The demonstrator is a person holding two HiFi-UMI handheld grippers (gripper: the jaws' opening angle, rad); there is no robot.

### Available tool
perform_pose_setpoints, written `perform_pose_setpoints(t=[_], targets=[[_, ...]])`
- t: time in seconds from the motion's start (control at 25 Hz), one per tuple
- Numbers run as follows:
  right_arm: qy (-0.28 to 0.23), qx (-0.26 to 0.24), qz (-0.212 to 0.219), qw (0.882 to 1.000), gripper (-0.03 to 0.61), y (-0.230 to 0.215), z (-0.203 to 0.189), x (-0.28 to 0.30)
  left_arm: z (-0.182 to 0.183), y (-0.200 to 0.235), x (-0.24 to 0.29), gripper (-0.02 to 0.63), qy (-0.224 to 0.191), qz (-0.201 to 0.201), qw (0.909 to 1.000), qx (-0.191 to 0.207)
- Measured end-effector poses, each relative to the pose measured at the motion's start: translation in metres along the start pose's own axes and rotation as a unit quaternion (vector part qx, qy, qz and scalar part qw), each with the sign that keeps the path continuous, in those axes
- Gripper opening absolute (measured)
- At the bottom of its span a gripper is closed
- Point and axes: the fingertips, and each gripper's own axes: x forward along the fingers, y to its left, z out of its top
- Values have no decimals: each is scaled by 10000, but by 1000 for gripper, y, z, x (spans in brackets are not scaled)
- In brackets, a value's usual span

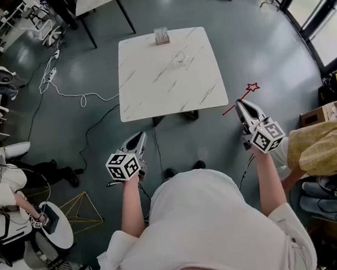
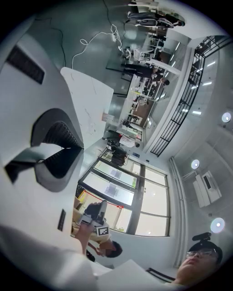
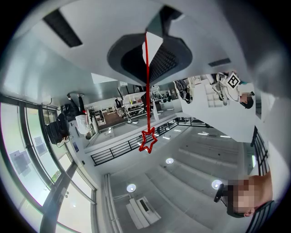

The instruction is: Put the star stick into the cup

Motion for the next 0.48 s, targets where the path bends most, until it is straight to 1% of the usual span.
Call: perform_pose_setpoints(t=[0.48], targets=[[-53, -13, 6, 10000, 32, 3, 2, 2, -1, 5, 0, 14, 4, 11, 10000, -30]])
